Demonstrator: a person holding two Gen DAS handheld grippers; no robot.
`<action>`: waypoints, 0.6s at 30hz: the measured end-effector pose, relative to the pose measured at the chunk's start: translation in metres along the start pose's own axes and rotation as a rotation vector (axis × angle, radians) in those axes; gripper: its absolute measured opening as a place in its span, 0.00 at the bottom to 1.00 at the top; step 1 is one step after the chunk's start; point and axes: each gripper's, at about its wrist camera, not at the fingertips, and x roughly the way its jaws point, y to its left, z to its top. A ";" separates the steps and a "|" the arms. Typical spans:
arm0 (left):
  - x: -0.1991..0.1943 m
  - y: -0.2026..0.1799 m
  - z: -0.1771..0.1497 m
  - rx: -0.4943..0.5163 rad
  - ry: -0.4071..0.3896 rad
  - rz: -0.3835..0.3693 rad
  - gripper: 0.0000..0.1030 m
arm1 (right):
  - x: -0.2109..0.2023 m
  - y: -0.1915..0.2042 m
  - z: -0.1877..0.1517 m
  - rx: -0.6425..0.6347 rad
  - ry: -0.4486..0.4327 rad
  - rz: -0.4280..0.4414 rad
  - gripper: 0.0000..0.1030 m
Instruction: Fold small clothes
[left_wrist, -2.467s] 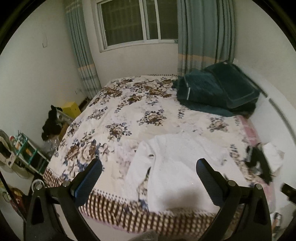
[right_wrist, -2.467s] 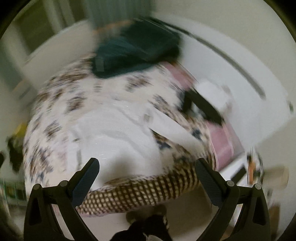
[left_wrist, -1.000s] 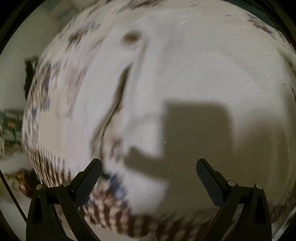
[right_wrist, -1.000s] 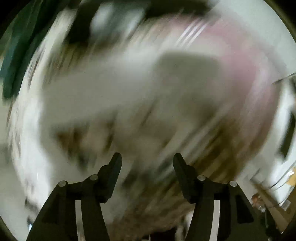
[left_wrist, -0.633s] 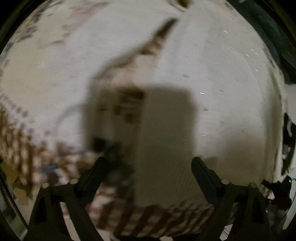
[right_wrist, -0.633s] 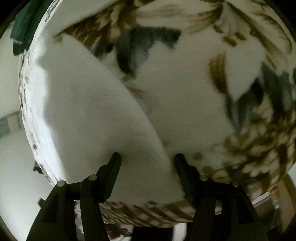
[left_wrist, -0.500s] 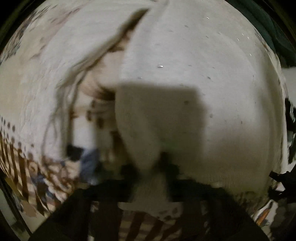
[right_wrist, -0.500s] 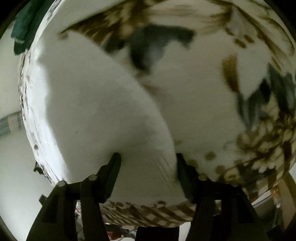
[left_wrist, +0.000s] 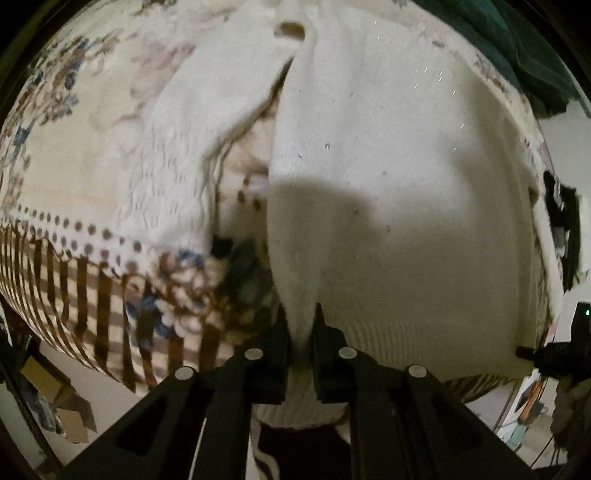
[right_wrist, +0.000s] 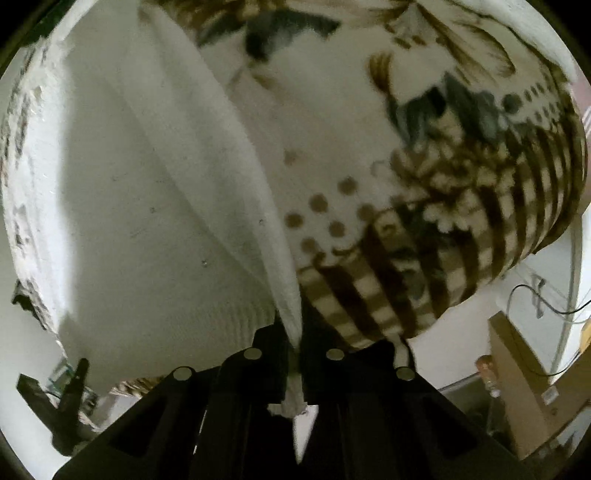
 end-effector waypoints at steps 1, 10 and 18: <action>0.010 0.001 -0.003 0.000 0.017 0.000 0.09 | 0.008 0.004 0.001 -0.017 0.017 -0.008 0.04; 0.040 -0.028 0.036 -0.047 0.041 0.197 0.68 | -0.013 -0.028 0.037 0.144 -0.077 0.247 0.61; 0.018 -0.079 0.083 -0.020 -0.075 0.256 0.85 | -0.091 -0.212 0.078 0.746 -0.511 0.418 0.61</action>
